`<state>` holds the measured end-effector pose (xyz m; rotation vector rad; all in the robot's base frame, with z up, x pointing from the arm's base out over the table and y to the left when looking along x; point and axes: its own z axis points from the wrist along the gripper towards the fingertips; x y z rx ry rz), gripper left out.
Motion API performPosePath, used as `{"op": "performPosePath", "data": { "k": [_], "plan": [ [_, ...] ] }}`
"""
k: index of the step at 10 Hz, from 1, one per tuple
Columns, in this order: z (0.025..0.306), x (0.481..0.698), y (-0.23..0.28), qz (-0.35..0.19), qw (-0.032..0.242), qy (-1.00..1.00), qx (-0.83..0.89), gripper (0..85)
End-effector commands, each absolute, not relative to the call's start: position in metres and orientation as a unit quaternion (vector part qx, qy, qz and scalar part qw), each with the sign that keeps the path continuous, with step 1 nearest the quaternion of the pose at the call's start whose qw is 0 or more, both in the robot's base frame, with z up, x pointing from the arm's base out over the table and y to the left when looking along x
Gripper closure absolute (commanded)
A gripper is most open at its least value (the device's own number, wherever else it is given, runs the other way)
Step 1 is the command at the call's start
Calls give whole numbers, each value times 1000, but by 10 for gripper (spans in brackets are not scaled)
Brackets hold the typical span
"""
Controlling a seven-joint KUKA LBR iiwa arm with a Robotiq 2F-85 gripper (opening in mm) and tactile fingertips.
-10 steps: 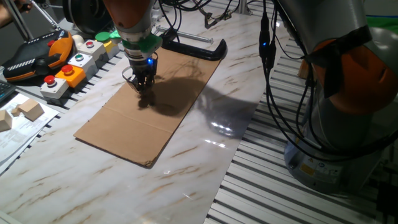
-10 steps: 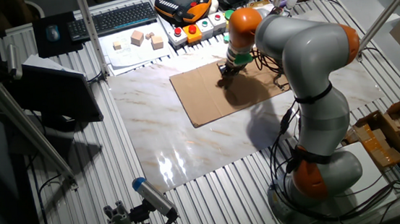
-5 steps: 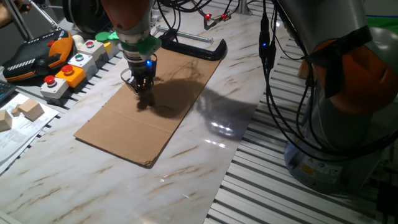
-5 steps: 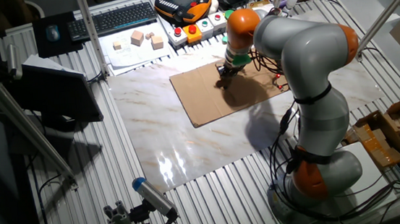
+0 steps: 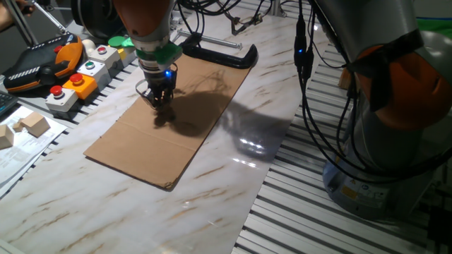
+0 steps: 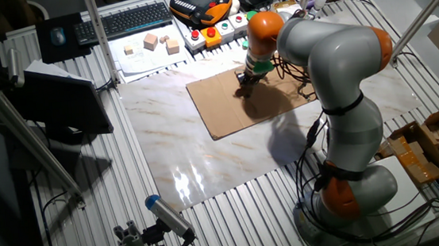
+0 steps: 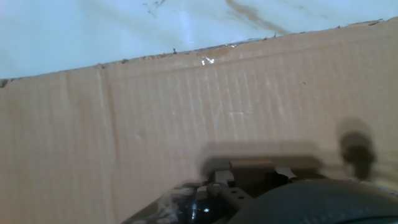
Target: Hold a small block with the gripper and sweep it from left to right on the table
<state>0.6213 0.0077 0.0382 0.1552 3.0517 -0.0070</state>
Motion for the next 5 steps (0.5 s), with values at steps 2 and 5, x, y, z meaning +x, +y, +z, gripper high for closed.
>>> {"op": "performPosePath", "data": {
  "k": [2,5],
  "plan": [
    [39,621,11,-2,43,998,52,843],
    [38,619,17,-3,43,998,55,843]
  ]
}}
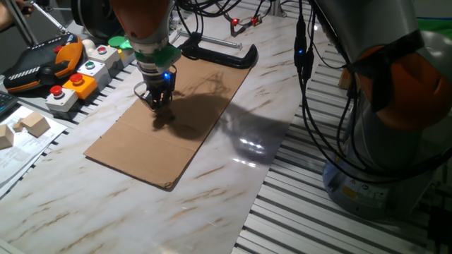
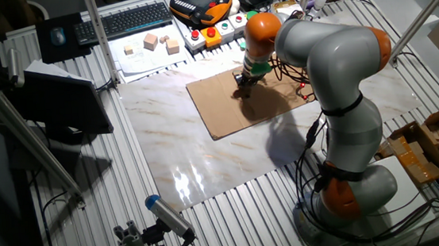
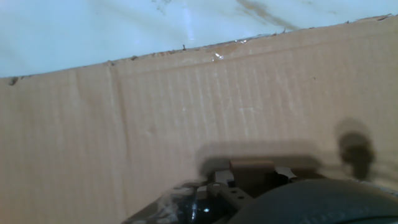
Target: Hold a small block with the gripper and sweep it from left to right on the table
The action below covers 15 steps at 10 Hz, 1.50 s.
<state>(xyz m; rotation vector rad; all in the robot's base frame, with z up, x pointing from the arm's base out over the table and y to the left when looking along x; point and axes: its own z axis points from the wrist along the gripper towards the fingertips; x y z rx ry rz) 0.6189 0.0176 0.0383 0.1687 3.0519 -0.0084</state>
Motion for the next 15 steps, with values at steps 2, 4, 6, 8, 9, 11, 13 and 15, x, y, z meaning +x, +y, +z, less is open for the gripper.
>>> {"op": "performPosePath", "data": {
  "k": [2,4,6,8,9,11,13,15],
  "plan": [
    [39,618,22,-2,43,997,57,843],
    [39,617,26,0,42,997,59,843],
    [37,616,30,3,42,997,59,843],
    [37,616,33,4,42,997,60,843],
    [37,615,34,4,42,997,62,843],
    [37,615,36,5,42,997,63,843],
    [37,615,37,5,42,997,63,843],
    [37,615,36,6,41,997,64,843]
  ]
}}
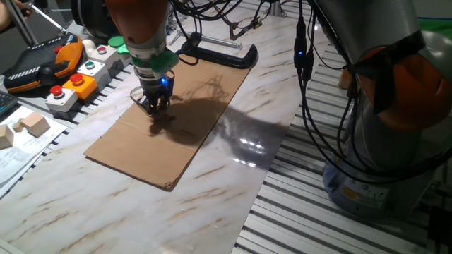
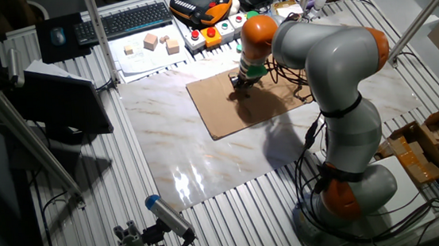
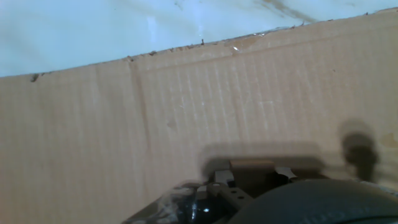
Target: Hold a small block with the gripper and sweep it from left to right on the table
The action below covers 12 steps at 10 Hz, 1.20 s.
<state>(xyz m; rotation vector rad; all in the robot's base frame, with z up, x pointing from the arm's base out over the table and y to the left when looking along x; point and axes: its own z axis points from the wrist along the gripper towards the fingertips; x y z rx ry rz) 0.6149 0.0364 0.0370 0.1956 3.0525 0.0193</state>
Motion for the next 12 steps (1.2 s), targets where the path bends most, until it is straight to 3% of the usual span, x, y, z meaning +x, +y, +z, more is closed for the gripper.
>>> {"op": "performPosePath", "data": {
  "k": [1,12],
  "plan": [
    [37,615,36,7,40,997,64,843],
    [37,615,36,6,45,998,53,843]
  ]
}}
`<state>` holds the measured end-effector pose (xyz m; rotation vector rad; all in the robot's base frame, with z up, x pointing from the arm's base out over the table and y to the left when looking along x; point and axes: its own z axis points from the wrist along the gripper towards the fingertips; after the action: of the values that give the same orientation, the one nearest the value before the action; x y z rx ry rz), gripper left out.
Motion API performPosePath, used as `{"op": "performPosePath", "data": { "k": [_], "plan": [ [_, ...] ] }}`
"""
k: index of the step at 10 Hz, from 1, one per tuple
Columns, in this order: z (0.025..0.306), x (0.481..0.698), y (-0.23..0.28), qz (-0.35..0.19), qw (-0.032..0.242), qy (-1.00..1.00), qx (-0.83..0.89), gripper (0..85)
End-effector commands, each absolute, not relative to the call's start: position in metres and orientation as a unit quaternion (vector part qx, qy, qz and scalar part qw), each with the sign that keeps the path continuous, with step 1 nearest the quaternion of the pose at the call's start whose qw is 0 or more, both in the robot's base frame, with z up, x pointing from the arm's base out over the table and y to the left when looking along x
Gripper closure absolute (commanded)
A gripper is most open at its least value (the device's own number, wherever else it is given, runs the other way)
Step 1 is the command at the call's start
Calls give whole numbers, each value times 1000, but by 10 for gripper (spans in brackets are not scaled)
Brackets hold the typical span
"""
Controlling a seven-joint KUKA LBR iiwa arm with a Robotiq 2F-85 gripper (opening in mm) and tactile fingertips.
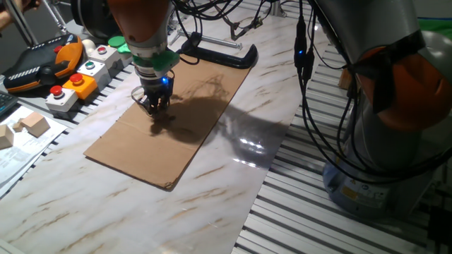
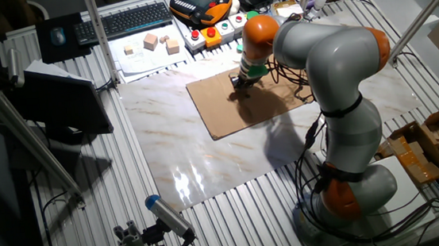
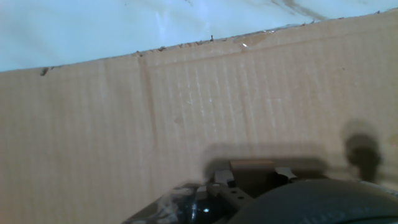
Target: Hold a small block with the gripper and sweep it from left to right on the table
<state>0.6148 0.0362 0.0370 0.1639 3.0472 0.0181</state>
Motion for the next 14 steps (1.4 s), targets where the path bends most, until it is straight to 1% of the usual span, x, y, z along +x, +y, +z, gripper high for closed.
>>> {"op": "performPosePath", "data": {
  "k": [1,6,8,11,14],
  "plan": [
    [37,615,36,7,45,997,59,843],
    [37,615,36,8,39,997,63,843],
    [37,615,36,-5,38,998,59,843],
    [37,615,36,-6,32,998,60,843],
    [37,615,36,-3,36,998,53,843]
  ]
}}
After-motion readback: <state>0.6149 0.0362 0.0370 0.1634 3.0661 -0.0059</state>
